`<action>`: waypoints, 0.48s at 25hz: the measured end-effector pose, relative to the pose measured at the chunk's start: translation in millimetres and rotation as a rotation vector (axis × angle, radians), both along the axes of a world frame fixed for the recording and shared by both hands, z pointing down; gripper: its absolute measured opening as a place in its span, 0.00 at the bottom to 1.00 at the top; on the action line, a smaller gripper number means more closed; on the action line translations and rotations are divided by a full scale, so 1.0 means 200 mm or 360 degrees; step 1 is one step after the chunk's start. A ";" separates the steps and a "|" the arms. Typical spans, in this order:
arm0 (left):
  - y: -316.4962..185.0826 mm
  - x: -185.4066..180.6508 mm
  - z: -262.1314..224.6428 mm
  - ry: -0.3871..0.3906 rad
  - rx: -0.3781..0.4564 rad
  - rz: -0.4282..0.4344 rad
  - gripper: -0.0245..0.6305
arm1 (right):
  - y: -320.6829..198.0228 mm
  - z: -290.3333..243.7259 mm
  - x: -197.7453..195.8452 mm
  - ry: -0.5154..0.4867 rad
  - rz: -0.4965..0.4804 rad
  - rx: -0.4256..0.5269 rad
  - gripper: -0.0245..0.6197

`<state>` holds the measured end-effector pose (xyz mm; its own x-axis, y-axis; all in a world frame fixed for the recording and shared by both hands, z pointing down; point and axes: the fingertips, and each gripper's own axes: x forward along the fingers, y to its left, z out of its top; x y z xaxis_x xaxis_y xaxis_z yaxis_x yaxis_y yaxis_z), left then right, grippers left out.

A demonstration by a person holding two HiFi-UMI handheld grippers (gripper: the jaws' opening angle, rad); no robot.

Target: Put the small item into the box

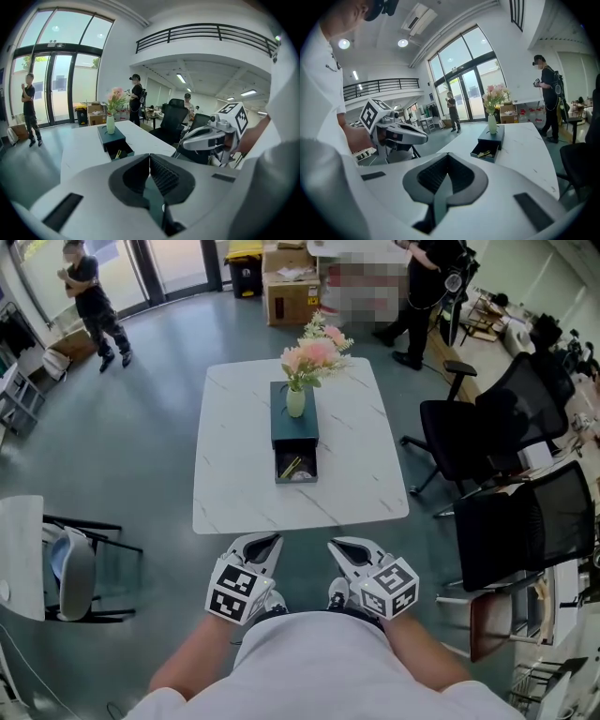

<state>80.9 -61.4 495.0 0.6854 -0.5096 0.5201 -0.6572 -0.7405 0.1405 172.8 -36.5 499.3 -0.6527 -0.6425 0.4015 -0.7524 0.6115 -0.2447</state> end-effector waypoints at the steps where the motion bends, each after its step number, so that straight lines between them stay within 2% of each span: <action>1: 0.00 0.00 0.00 -0.0001 0.0000 -0.0003 0.06 | 0.00 0.00 0.00 -0.0003 -0.0001 -0.0002 0.06; 12: 0.01 -0.02 -0.02 0.0007 0.0003 -0.0022 0.06 | 0.00 -0.01 -0.03 -0.0015 -0.0001 0.0006 0.06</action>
<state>76.1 -60.1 490.5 0.6805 -0.5202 0.5161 -0.6668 -0.7316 0.1418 167.4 -36.1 497.0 -0.6568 -0.6436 0.3929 -0.7498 0.6127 -0.2497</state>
